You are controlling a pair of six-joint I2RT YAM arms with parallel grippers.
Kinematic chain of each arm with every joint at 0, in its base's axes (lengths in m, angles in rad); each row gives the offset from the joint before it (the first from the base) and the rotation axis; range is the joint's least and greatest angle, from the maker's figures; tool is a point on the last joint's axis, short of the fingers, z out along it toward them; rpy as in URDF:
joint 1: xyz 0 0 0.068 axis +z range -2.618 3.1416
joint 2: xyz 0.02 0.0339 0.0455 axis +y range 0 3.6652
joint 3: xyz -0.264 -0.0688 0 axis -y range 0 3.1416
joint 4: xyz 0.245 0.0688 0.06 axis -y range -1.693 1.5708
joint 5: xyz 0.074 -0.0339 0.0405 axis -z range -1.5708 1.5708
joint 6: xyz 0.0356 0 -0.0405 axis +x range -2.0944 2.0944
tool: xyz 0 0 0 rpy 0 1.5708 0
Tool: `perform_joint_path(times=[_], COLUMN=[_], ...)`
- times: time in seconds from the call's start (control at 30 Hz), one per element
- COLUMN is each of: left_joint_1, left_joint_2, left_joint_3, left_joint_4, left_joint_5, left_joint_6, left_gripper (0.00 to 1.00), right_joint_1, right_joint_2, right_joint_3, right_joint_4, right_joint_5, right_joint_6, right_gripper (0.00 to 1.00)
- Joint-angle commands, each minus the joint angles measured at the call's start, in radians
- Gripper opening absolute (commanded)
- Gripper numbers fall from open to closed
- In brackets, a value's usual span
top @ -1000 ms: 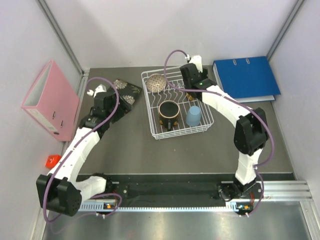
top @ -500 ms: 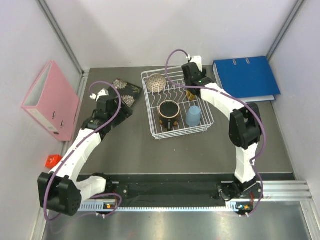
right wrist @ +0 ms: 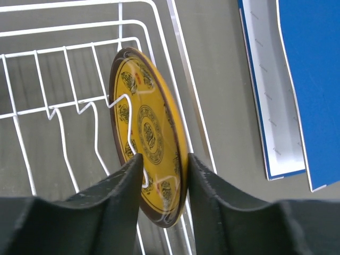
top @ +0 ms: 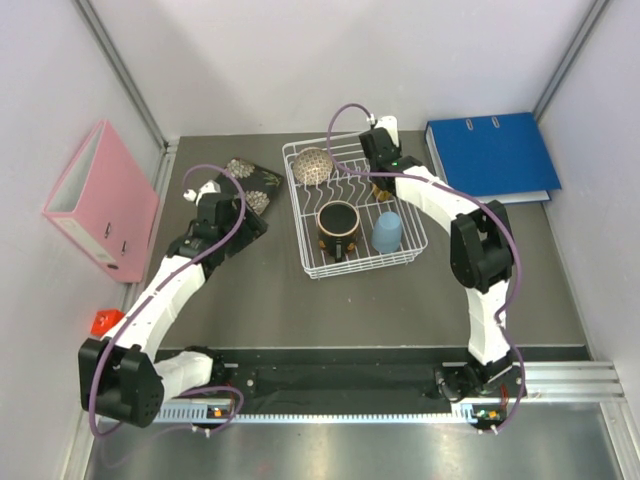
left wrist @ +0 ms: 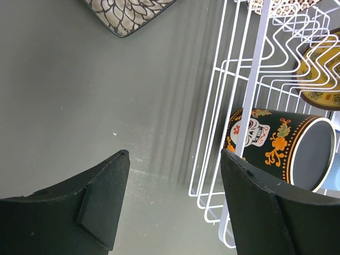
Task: Unload the mixed dishes from the dish rack
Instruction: Pick up the plate from the dish rack.
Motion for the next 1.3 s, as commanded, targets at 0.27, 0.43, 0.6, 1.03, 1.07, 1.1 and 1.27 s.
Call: perform_joint_path(times=[0.27, 0.43, 0.6, 1.03, 1.07, 1.1, 1.27], left_joint_1=[-0.011, -0.013, -0.013, -0.015, -0.015, -0.015, -0.015], left_joint_2=[0.003, 0.003, -0.003, 0.006, 0.005, 0.006, 0.003], left_joint_3=[-0.013, -0.024, -0.027, -0.013, -0.011, -0.010, 0.030], left_joint_4=[0.056, 0.059, 0.061, 0.064, 0.064, 0.063, 0.050], left_joint_5=[-0.002, -0.003, -0.005, -0.005, -0.005, -0.006, -0.011], left_joint_6=[0.004, 0.002, 0.002, 0.002, 0.002, 0.004, 0.013], left_gripper=[0.73, 0.73, 0.73, 0.73, 0.73, 0.73, 0.73], right_joint_1=[-0.009, -0.012, -0.011, 0.076, 0.086, 0.093, 0.129], right_joint_2=[0.041, 0.054, -0.002, -0.315, -0.333, -0.352, -0.557], right_joint_3=[0.013, 0.010, -0.022, -0.065, -0.070, -0.071, -0.215], right_joint_4=[0.039, 0.032, 0.052, 0.033, 0.030, 0.026, 0.094], right_joint_5=[0.000, 0.000, 0.017, 0.071, 0.074, 0.075, -0.079], right_joint_6=[0.000, 0.007, 0.027, 0.033, 0.033, 0.035, 0.114], right_gripper=[0.34, 0.01, 0.00, 0.00, 0.00, 0.00, 0.00])
